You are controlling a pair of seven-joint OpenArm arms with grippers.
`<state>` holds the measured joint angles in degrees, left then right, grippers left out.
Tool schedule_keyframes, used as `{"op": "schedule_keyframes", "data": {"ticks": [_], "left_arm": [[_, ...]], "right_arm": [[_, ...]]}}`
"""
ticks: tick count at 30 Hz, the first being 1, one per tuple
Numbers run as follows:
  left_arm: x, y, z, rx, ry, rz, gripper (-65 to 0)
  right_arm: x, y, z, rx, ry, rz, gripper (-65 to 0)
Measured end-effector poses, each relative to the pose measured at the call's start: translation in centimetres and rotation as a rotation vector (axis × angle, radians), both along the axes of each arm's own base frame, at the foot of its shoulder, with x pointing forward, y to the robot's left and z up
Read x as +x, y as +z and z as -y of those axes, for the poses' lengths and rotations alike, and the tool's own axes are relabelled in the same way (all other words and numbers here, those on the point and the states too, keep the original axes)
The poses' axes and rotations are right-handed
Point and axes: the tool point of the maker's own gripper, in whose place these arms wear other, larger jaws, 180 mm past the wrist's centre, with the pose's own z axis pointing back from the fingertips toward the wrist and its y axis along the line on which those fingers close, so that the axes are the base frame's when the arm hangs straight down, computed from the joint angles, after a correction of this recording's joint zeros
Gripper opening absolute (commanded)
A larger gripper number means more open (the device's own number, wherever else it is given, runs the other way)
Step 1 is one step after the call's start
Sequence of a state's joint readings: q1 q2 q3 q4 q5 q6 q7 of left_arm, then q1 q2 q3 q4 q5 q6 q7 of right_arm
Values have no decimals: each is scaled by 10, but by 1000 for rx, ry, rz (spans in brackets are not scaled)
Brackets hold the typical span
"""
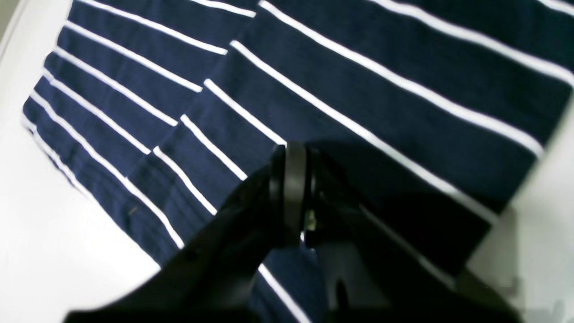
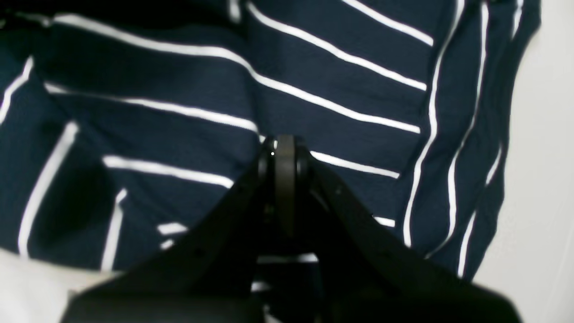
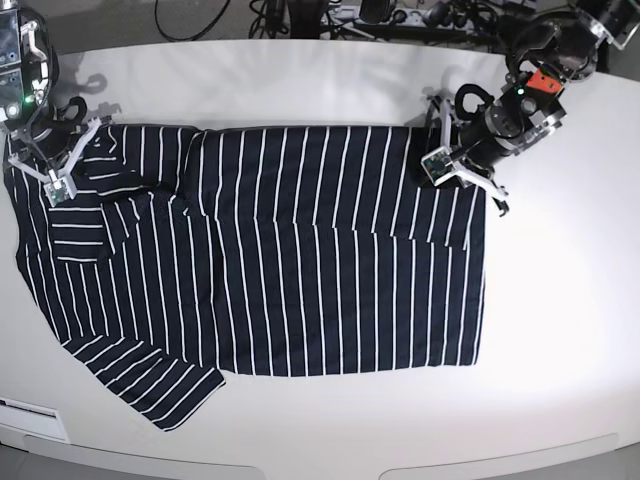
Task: Fold the T-shirt properly
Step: 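Release the fabric and lift both grippers off the shirt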
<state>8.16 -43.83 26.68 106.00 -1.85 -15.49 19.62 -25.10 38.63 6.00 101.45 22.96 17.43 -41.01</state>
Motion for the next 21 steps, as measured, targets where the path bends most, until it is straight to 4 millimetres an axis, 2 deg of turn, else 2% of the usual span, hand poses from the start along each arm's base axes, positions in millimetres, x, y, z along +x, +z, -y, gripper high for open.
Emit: {"op": "schedule_keyframes", "data": {"ticks": [5, 8, 12, 16, 21], "left_arm": [[-17, -2, -18, 57, -32, -30, -650], [-19, -2, -29, 81, -37, -43, -650], [-33, -1, -35, 103, -38, -90, -650], [-54, 3, -26, 102, -60, -143, -650], [-74, 9, -15, 98, -101, -175, -650]], "right_arm": [[-27, -2, -2, -22, 33, -39, -650], [-36, -1, 10, -45, 16, -48, -650], [-49, 2, 25, -51, -25, -64, -650], [-69, 1, 30, -10, -51, -105, -650], [-77, -1, 31, -3, -62, -119, -650]]}}
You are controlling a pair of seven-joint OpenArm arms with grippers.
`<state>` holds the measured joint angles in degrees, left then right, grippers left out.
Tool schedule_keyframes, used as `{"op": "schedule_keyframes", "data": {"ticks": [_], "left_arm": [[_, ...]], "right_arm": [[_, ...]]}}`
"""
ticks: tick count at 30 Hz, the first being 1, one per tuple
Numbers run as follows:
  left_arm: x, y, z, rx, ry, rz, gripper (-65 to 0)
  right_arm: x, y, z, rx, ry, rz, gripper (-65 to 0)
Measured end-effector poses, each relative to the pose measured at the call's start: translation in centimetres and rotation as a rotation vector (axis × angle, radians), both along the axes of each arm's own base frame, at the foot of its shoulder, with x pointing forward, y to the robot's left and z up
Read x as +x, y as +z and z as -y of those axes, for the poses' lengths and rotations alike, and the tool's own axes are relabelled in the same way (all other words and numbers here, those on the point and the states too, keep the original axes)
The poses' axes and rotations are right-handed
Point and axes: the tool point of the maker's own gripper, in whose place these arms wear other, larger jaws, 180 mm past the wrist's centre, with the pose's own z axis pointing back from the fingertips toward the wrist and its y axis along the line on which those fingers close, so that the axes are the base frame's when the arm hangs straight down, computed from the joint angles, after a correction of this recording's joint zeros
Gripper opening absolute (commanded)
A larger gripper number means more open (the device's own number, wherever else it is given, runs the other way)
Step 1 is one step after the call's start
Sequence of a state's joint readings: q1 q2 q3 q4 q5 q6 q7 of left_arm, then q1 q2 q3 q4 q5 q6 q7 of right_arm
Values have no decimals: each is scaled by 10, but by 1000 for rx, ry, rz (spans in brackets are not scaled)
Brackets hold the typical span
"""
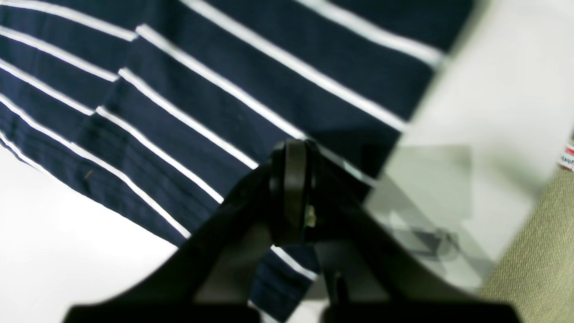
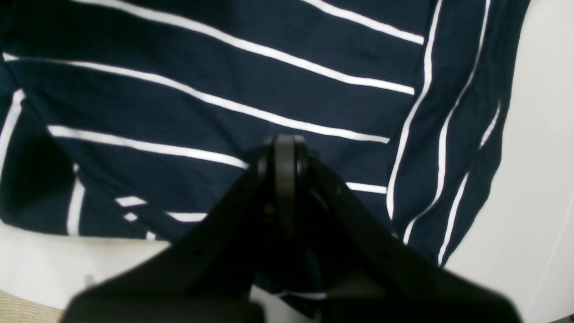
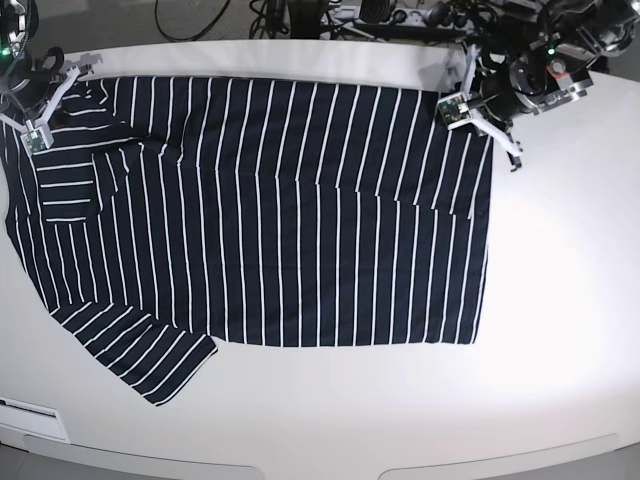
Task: Fold the T-shirt properly
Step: 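Release the fabric and lift both grippers off the shirt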
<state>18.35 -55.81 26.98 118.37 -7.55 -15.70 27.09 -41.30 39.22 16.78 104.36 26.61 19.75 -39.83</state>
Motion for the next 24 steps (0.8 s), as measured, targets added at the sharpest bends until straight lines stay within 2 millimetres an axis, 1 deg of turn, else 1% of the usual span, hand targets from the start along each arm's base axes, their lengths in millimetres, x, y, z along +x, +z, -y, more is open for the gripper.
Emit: {"op": "schedule_keyframes", "data": {"ticks": [3, 7, 9, 12, 13, 16, 19, 21, 24], "left_arm": [[-5, 2, 1, 4, -11, -6, -650], [-16, -3, -4, 29, -19, -34, -650], [-18, -1, -4, 36, -27, -37, -650], [-24, 6, 0, 48, -53, -32, -650], [-22, 9, 2, 54, -58, -13, -650], [2, 25, -2, 81, -7, 135, -650], [18, 41, -3, 61, 40, 204, -650], [28, 48, -5, 29, 88, 211, -650], [37, 54, -9, -28, 154, 166, -650]], "right_arm": [[-5, -1, 0, 1, 5, -13, -650], [-9, -2, -1, -1, 16, -31, -650], [-9, -2, -1, -1, 17, -32, -650], [-10, -2, 0, -3, 18, -38, -650], [-10, -2, -1, -2, 18, -37, -650], [-10, -2, -1, -1, 26, -40, -650], [-10, -2, -1, 0, 25, -40, -650], [-10, -2, -1, 0, 25, -40, -650], [-10, -2, -1, 0, 26, -40, -650]]}}
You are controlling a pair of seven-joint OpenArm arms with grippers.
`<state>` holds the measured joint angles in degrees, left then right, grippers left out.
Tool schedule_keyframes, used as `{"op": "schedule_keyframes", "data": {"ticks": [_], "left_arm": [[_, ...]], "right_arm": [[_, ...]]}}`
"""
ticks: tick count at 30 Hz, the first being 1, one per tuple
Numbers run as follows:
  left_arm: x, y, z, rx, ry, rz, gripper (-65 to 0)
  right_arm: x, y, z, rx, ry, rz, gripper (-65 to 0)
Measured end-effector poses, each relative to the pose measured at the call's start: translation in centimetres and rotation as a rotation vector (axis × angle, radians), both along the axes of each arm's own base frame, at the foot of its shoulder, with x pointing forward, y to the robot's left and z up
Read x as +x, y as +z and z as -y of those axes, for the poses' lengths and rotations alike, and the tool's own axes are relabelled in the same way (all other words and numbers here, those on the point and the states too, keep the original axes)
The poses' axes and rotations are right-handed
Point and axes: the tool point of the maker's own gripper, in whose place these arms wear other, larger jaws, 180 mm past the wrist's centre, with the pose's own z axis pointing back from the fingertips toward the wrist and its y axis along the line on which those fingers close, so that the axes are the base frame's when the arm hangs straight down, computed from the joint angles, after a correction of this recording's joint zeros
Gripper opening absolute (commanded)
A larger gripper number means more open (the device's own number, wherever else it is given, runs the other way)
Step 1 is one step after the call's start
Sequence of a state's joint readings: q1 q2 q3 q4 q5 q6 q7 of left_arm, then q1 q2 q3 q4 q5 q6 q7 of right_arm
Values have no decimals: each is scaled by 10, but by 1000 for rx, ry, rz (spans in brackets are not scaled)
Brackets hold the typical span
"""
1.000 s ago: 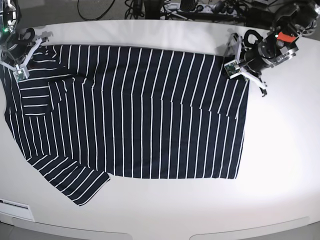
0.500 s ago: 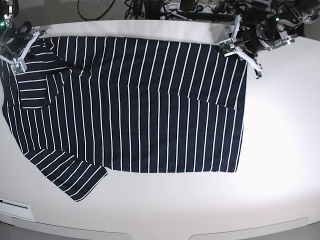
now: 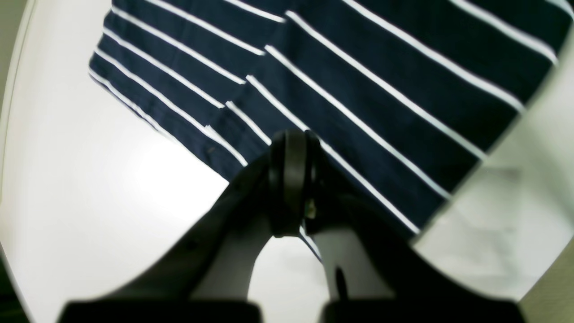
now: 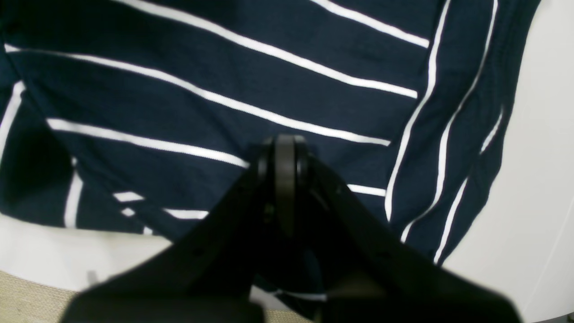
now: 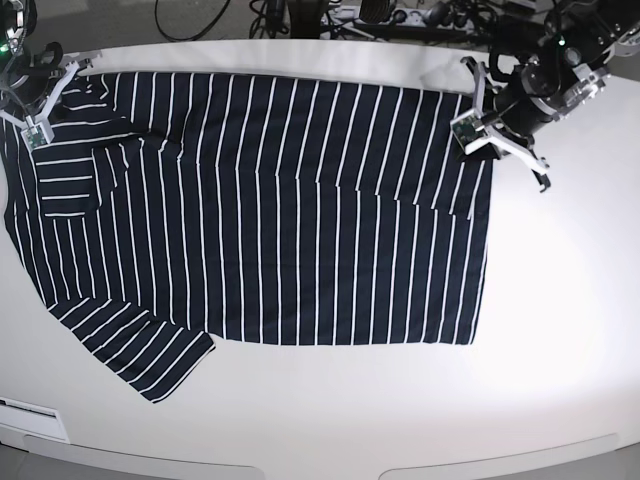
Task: Fold the T-shirt properly
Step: 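Release the fabric and lift both grippers off the shirt, then move the left gripper along the shirt side to the hem corner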
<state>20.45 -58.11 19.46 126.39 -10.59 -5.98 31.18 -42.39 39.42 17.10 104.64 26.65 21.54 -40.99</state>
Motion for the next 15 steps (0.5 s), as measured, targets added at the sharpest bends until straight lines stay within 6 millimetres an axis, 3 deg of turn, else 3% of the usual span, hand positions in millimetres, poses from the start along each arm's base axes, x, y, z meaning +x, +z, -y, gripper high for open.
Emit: {"op": "schedule_keyframes", "data": {"ticks": [6, 15], "left_arm": [[26, 8, -6, -79, 77, -20, -650], [52, -27, -12, -200, 167, -150, -650]], "right_arm": [[0, 0, 0, 2, 4, 3, -650], [2, 1, -2, 10, 5, 12, -650]]}}
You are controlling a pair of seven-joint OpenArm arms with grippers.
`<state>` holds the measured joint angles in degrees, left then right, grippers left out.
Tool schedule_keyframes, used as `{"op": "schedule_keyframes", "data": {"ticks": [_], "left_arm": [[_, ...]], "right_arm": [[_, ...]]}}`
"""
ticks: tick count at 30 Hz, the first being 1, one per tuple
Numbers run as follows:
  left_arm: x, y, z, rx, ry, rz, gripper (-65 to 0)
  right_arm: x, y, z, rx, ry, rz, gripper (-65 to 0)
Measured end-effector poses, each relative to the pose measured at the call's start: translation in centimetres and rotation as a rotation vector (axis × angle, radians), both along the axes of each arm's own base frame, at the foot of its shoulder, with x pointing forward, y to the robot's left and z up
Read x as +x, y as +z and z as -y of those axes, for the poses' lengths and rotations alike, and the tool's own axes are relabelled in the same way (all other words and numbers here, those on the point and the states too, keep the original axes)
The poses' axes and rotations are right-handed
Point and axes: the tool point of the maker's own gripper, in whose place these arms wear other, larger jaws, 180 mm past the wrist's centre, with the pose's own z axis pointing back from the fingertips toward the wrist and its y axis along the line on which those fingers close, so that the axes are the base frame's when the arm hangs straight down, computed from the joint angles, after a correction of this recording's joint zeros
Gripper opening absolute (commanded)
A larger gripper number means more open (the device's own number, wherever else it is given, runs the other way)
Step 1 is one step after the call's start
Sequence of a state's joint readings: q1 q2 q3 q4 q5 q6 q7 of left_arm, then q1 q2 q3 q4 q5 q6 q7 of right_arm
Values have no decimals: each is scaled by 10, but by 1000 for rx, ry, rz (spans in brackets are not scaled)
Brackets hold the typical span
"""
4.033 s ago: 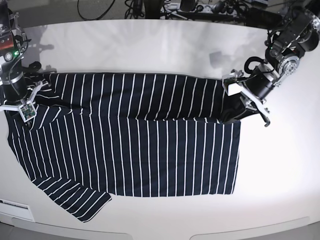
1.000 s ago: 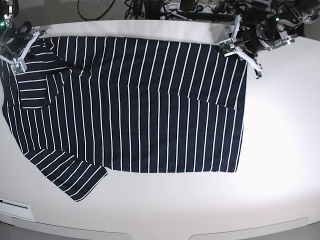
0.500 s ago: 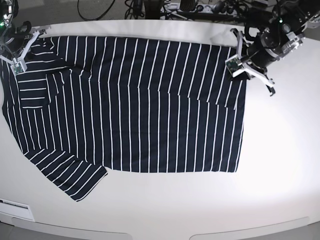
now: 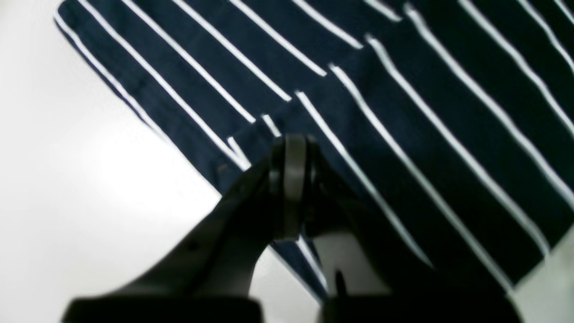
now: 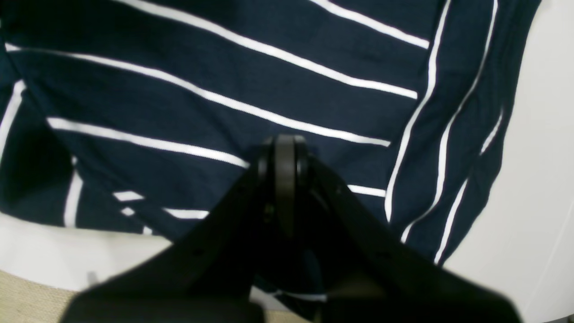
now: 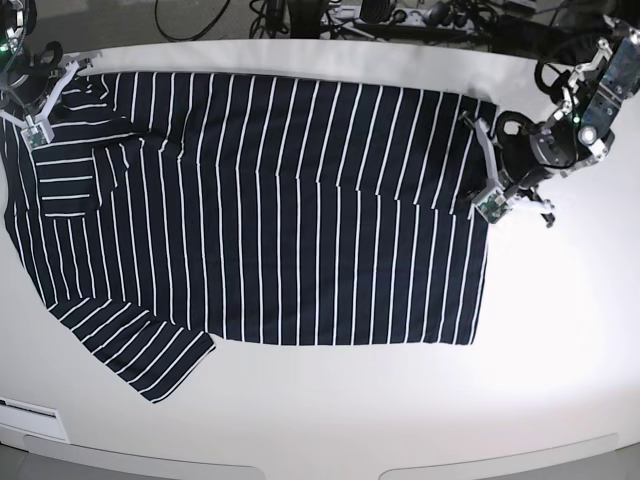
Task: Fold the T-shirt properly
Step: 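Move the left gripper along the shirt side to the hem corner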
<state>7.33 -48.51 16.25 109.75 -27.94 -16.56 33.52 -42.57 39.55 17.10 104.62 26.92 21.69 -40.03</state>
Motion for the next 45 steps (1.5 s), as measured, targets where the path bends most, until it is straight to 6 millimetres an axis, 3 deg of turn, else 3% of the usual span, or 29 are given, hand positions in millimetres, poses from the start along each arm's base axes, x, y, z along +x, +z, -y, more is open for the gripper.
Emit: {"op": "schedule_keyframes", "data": {"ticks": [4, 13, 27, 32, 45], "left_arm": [[-9, -31, 8, -1, -23, -121, -650], [-33, -50, 20, 28, -91, -249, -650], [-69, -37, -3, 182, -217, -291, -650], [-71, -35, -4, 195, -234, -283, -650], [-59, -31, -2, 202, -256, -197, -650]], "right_arm": [[0, 0, 0, -1, 0, 0, -650], [0, 0, 0, -1, -1, -1, -650], [-19, -3, 7, -28, -29, -33, -650], [-25, -2, 22, -118, -59, -26, -650], [-26, -3, 24, -116, -137, 0, -650]]}}
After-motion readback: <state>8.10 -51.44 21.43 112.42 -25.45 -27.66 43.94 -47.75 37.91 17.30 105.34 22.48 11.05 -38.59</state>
